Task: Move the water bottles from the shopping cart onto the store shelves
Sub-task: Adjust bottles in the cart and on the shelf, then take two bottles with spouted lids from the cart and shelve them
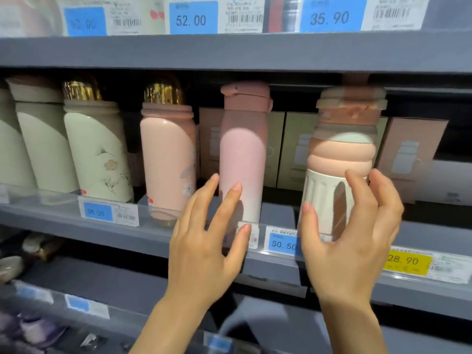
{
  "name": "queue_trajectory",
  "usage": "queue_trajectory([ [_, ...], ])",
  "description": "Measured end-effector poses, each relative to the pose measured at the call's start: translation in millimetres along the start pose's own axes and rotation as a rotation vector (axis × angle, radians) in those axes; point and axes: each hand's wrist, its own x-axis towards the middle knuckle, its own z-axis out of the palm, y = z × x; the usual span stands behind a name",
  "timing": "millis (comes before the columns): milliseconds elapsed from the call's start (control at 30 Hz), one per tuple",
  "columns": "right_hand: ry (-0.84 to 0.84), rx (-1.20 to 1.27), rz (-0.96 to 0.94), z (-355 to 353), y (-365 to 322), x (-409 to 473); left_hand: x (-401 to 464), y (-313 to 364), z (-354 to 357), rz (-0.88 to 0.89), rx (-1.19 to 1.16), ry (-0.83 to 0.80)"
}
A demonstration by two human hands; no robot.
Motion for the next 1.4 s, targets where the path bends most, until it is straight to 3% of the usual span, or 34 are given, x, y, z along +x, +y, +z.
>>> queue_trajectory([
  [133, -0.069, 0.062, -0.014, 9.0, -48.4, -38.9, -26.9, -19.8, -44.9, 0.035, 0.003, 0.021],
  [367, -0.274, 0.231, -0.036, 43.7, -169.7, -128.0, -90.0, -99.1, -179.7, -0.233, -0.037, -0.088],
  [500, -0.558, 0.364, 0.101, 59.4, -255.7, -227.7, -159.8, -163.2, -274.0, -0.487, 0.01, -0.191],
  [700, -1.123, 0.482, 0.166, 68.2, -343.6, -346.6, -283.7, -211.9, -387.7, -0.676, 0.215, -0.353],
  [867, -1.415, 0.555, 0.128, 85.5, -408.3, -389.2, -320.9, -230.1, -460.8, -0.871, 0.293, -0.278],
  [1167, -1.704, 0.734, 0.021, 125.0, -488.0, -445.1, -344.8, -259.2, -524.7, -0.996, 0.547, -0.168],
  [1400, -1.888, 0.673, 0.148, 178.2, -479.8, -470.7, -344.2, -321.2, -506.9, -1.084, 0.586, -0.377],
])
